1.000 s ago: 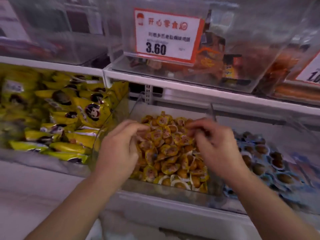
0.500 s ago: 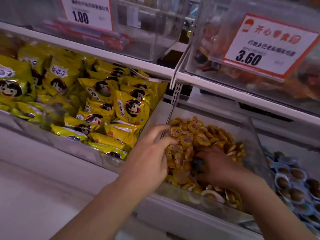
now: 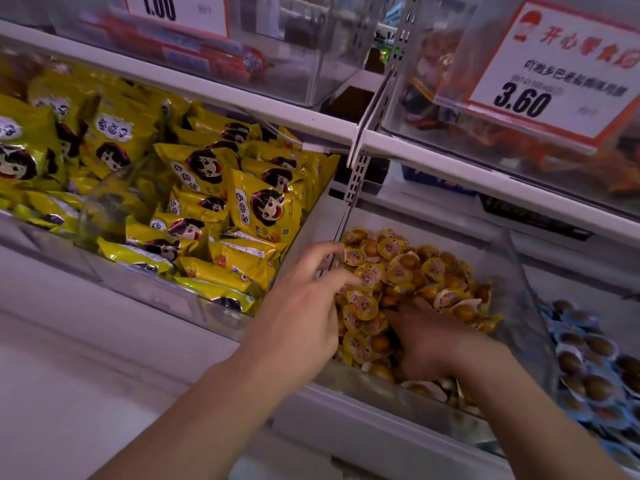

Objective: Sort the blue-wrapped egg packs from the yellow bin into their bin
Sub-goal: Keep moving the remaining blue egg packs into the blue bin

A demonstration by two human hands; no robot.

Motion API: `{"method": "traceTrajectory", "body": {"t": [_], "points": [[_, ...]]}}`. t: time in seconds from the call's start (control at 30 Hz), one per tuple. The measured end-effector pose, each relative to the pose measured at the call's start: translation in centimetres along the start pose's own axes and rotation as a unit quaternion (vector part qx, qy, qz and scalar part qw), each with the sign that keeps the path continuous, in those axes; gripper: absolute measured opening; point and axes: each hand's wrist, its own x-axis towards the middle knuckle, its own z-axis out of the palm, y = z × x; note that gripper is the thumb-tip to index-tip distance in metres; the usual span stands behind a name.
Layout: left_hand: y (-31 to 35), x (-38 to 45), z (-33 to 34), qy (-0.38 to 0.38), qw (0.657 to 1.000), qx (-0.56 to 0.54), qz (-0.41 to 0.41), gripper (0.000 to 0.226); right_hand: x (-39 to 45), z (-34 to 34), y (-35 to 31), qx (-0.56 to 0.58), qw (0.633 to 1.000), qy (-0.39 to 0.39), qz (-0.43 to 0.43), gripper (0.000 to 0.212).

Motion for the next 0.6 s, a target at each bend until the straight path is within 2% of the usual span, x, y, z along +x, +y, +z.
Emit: {"method": "traceTrajectory", "body": {"t": [0.13, 0.3, 0.37, 0.43, 0.5, 0.6], "points": [[0.1, 0.0, 0.3, 0.007, 1.0, 0.003, -0.003, 0.046, 0.0, 0.1, -0.8, -0.006, 1.0, 0.024, 0.019, 0.079], [0.2, 0.1, 0.6, 0.02, 1.0, -0.001, -0.003, 0.048, 0.5, 0.6, -1.0, 0.0, 0.992, 0.126, -0.01, 0.054], [0.3, 0.2, 0.8, 0.025, 1.0, 0.003, -0.008, 0.048, 0.7, 0.3, -0.8, 0.042, 0.99, 0.135, -0.012, 0.052], [0.4, 0.4, 1.1, 0.041, 0.999, 0.011, -0.007, 0.045, 0.6, -0.3, -0.5, 0.166, 0.978, 0.125, -0.024, 0.045], [1.0, 0.5, 1.4, 0.074, 0.997, 0.021, 0.017, 0.039, 0.2, -0.8, -0.5, 0.357, 0.922, 0.122, -0.083, 0.026], [2.2, 0.4, 1.9, 0.12, 0.99, 0.001, 0.075, 0.033, -0.8, -1.5, -0.9, 0.556, 0.811, 0.137, -0.12, 0.024]]}}
